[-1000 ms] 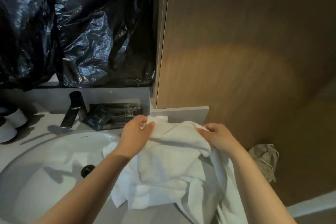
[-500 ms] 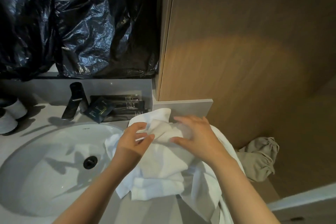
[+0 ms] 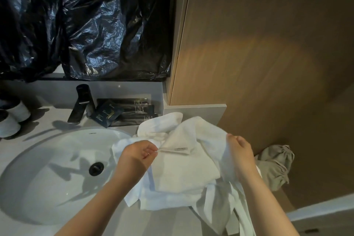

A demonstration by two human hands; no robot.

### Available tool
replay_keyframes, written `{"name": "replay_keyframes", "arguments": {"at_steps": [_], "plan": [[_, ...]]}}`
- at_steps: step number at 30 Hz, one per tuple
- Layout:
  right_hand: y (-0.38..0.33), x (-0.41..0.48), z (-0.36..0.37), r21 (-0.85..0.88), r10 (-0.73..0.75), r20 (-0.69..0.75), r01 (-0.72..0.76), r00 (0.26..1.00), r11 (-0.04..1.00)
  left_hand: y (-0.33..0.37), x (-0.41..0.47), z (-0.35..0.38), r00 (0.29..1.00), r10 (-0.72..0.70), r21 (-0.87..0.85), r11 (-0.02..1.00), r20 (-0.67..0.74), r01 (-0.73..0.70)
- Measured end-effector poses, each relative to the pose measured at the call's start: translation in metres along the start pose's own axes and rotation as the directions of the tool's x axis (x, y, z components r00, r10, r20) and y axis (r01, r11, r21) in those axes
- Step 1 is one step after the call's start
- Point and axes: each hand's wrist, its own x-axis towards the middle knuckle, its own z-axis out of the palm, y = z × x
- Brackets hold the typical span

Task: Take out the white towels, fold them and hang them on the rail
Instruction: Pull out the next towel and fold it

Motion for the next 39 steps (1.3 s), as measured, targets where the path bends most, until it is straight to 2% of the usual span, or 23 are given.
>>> {"name": "replay_keyframes", "arguments": {"at_steps": [3,6,9,14,19,24,27,29,32,35,39], "plan": [[0.006,-0.002,0.0,0.023,0.002,0.017,-0.002,1.0,1.0,0.0,0.0,-0.001,0.998,0.065,0.09,0.994,-0.004,-0.065],[0.006,-0.003,0.0,-0.015,-0.043,0.021,0.043,0.999,0.999,0.009,0.0,0.003,0.968,0.246,0.205,0.946,0.054,-0.252],[0.008,-0.002,-0.001,-0.078,-0.102,0.034,0.105,0.994,0.991,0.024,0.003,0.013,0.929,0.352,0.244,0.897,0.114,-0.37],[0.01,-0.002,-0.003,-0.088,-0.111,0.027,0.113,0.993,0.99,0.039,0.01,0.036,0.895,0.39,0.263,0.86,0.216,-0.438],[0.013,-0.004,-0.004,-0.054,-0.124,0.035,0.126,0.992,0.991,0.04,0.017,0.056,0.915,0.325,0.283,0.878,0.24,-0.386],[0.008,-0.006,-0.007,-0.021,-0.149,0.057,0.15,0.987,0.988,0.043,0.018,0.052,0.938,0.33,0.236,0.908,0.11,-0.347],[-0.004,-0.008,-0.009,-0.016,-0.181,0.162,0.185,0.97,0.983,0.05,0.019,0.035,0.95,0.311,0.126,0.944,-0.041,-0.304],[-0.015,-0.007,-0.009,-0.031,-0.21,0.238,0.224,0.948,0.974,0.058,0.023,0.02,0.953,0.289,0.061,0.957,-0.09,-0.284],[-0.033,0.001,-0.008,-0.074,-0.289,0.291,0.322,0.912,0.944,0.072,0.03,-0.004,0.938,0.315,-0.034,0.946,-0.149,-0.323],[-0.049,0.008,-0.005,-0.125,-0.389,0.297,0.44,0.872,0.889,0.082,0.033,-0.018,0.905,0.376,-0.028,0.921,-0.201,-0.389],[-0.075,0.014,-0.01,-0.145,-0.564,0.271,0.613,0.78,0.777,0.092,0.046,-0.035,0.86,0.391,-0.002,0.91,-0.327,-0.414]]}}
